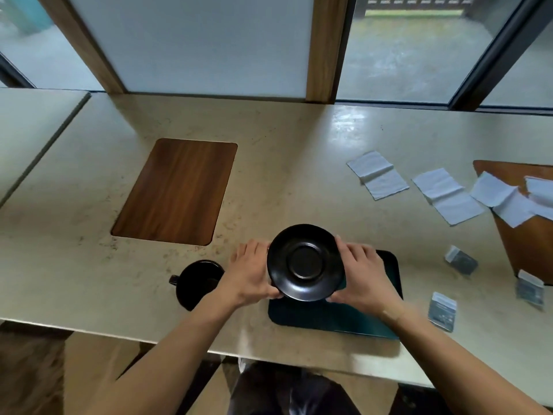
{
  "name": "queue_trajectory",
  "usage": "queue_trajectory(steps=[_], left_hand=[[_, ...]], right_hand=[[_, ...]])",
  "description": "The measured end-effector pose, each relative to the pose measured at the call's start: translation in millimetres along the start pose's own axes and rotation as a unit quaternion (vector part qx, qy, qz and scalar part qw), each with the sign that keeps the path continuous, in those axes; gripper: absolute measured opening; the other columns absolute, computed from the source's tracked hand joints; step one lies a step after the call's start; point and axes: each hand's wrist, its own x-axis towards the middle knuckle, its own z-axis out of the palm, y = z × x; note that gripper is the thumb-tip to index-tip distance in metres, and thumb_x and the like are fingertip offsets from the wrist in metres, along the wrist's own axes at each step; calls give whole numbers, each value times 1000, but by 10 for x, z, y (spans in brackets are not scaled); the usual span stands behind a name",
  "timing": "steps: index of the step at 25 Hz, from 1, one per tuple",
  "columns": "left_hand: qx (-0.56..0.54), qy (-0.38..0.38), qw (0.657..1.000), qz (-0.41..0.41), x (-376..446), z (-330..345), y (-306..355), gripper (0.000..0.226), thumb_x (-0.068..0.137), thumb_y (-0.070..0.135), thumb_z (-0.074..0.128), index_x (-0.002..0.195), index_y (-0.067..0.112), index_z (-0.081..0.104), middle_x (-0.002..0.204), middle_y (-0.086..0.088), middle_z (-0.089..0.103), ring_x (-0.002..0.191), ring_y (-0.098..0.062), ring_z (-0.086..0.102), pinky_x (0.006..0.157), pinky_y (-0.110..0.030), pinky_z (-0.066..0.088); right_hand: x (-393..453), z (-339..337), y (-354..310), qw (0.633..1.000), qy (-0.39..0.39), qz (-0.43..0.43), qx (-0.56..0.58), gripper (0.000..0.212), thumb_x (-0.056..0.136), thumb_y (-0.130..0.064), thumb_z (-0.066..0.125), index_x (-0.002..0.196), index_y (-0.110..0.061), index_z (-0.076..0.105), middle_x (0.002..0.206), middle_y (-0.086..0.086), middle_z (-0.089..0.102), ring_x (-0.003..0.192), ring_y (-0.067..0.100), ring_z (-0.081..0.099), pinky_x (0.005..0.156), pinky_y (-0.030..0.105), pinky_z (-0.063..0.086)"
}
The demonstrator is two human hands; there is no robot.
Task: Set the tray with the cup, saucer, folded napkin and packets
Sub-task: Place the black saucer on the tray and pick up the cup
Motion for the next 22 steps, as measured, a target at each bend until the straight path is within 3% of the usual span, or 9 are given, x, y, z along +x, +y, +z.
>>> queue_trajectory(steps=[10, 22], left_hand=[[-16, -50, 999, -3, -56, 315, -118, 99, 54, 54, 79, 135, 23, 31, 125, 0, 37, 119, -20, 35, 101, -42, 37], [-3, -31, 1000, 4, -70, 458, -128, 91, 53, 56, 76, 127, 23, 35, 119, 1, 38, 112, -21, 39, 96, -36, 37]], right_hand=[[-95, 389, 17, 999, -39, 24, 12, 126, 58, -59, 77, 153, -22, 3, 146, -1, 34, 133, 25, 22, 113, 41, 23], [-162, 540, 59, 998, -43, 46, 20, 125, 61, -56, 78, 153, -21, 2, 147, 1, 33, 134, 25, 23, 114, 41, 24]])
